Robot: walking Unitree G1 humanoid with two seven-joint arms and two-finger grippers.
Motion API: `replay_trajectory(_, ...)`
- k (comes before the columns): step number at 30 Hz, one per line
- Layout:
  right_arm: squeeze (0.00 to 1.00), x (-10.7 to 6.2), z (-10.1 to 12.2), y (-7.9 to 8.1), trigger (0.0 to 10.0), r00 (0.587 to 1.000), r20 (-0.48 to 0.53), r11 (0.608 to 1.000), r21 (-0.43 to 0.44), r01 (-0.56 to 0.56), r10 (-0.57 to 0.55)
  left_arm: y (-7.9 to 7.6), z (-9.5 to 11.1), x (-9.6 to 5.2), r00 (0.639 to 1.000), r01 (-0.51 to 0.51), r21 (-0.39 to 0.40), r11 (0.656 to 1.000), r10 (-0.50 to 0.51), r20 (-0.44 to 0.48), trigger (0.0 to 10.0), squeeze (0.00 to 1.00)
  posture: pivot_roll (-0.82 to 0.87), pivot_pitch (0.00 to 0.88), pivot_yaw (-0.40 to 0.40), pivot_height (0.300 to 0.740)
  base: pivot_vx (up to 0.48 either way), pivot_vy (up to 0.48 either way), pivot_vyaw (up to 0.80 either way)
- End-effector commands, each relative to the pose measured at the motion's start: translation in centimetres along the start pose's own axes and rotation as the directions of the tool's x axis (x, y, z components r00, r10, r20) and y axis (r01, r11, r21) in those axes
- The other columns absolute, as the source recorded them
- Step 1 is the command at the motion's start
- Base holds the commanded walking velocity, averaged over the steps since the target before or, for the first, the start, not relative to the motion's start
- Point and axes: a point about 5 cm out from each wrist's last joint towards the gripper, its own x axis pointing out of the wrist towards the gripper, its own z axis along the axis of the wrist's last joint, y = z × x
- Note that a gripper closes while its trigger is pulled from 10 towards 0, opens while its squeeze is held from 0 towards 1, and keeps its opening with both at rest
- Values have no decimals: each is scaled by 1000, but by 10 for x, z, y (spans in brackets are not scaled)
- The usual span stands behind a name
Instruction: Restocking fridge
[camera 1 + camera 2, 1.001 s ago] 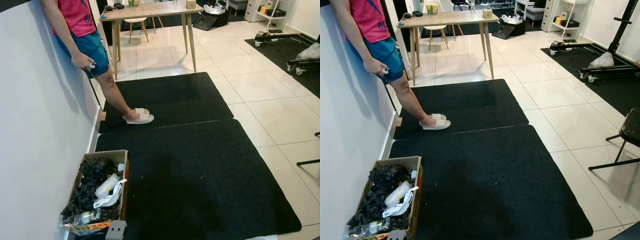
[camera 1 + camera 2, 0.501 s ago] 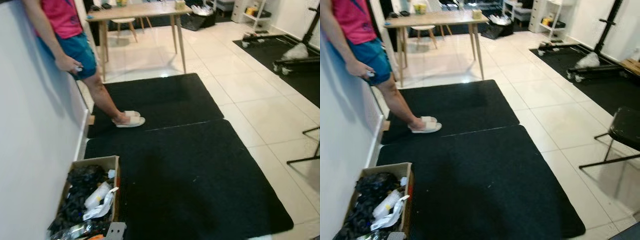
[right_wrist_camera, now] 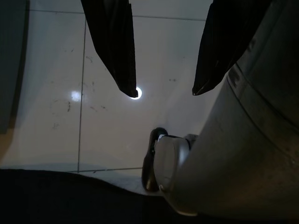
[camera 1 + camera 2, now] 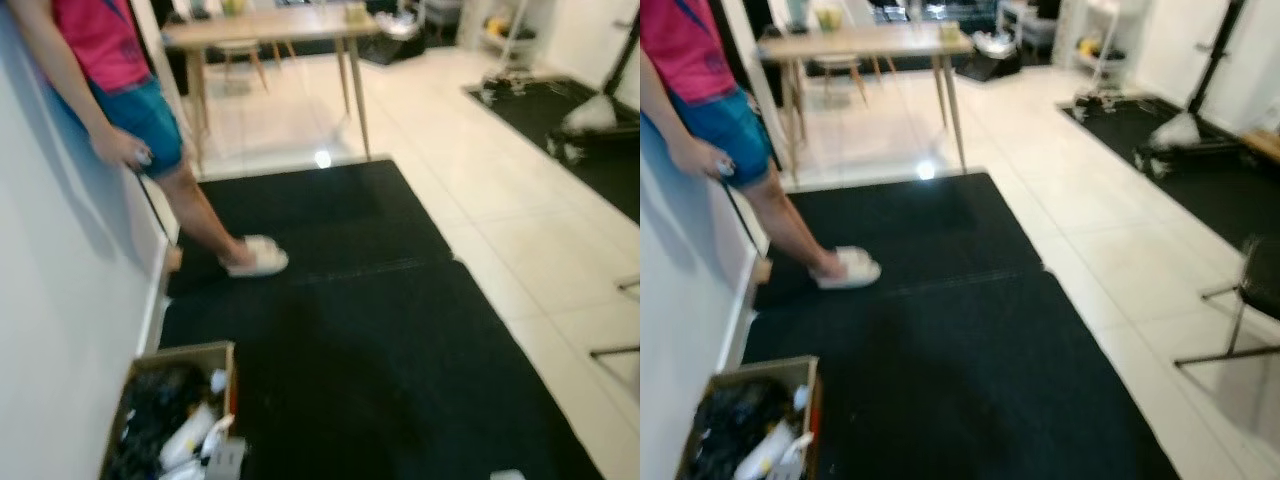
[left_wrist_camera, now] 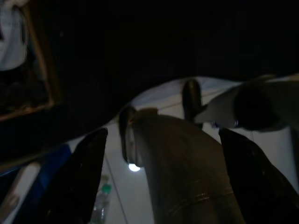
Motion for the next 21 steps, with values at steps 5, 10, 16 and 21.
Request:
replay_trajectory(5,0,1,2,1,10000,1000,2,1000,-12,-2,2,1,-3,-1,1000,-6,3,1000,6,-11,10000,0,-18,0,1,740,344,0,0)
replay_trajectory(10,0,0,2,0,10000,1000,1,1000,-13,-1,1,2,-3,-1,1000,-20,0,1000,20,-14,10000,0,-19,0,1,740,315,0,0)
replay_trajectory(16,0,0,2,-1,10000,1000,0,1000,-16,1,-1,5,-2,-1,998,-58,-2,998,58,-23,10000,0,-22,0,2,740,49,0,0)
replay_trajectory(21,0,0,3,-1,10000,1000,2,1000,-19,0,0,5,-1,-1,998,-61,-1,998,61,-20,10000,0,-22,0,2,740,0,0,0)
